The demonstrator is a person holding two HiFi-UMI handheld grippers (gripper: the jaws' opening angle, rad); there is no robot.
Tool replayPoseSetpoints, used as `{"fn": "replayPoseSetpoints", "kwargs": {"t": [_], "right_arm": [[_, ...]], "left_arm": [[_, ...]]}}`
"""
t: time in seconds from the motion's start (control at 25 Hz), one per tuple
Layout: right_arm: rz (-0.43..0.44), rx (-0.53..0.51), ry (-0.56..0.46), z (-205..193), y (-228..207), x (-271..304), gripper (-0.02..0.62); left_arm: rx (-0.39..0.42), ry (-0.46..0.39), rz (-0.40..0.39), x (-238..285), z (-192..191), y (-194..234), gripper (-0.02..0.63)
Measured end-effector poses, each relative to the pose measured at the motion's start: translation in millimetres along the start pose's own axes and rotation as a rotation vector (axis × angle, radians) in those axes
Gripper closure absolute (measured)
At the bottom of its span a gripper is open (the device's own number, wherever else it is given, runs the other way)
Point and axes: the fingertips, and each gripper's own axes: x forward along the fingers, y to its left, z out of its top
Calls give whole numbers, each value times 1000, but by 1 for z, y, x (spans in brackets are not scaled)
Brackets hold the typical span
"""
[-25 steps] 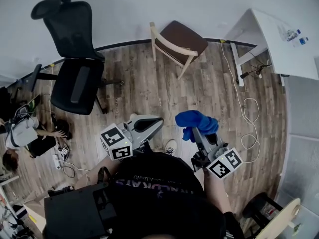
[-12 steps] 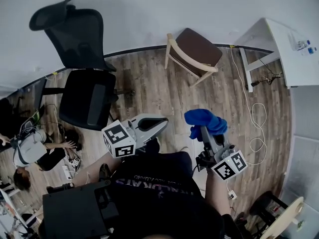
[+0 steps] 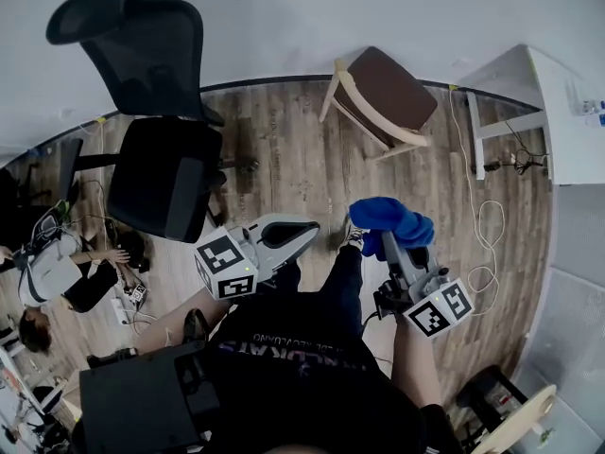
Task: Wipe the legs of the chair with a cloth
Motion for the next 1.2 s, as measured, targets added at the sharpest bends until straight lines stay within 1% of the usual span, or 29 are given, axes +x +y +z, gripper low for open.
{"fn": "replayPoseSetpoints", "kwargs": {"t": [0.24,0.4,0.52,0.64,0.76,0.96,1.08,1.2], "right_arm": [[97,-10,91,12,-37,26,518],[174,1,164,13,-68,43,520],[222,-2,208,10,-88,59,520],[239,-15,239,4,-114,77,518],[249,-26,285,-15,-135,90,520],[268,-1,353,-52,-166,122,519],[282,-13,383,-79,-180,143,519],[281,-37,394,-105,-198,165,518]], "left_arm": [[-24,-45,112,27,2,20,604],[-74,-65,181,55,-8,28,604],[-108,-86,215,79,-19,38,604],[-93,-105,244,97,-24,56,604],[-78,-113,287,106,-36,73,604],[-126,-144,352,109,-53,116,604],[-154,-155,373,109,-70,144,604],[-145,-143,375,110,-93,177,604]]}}
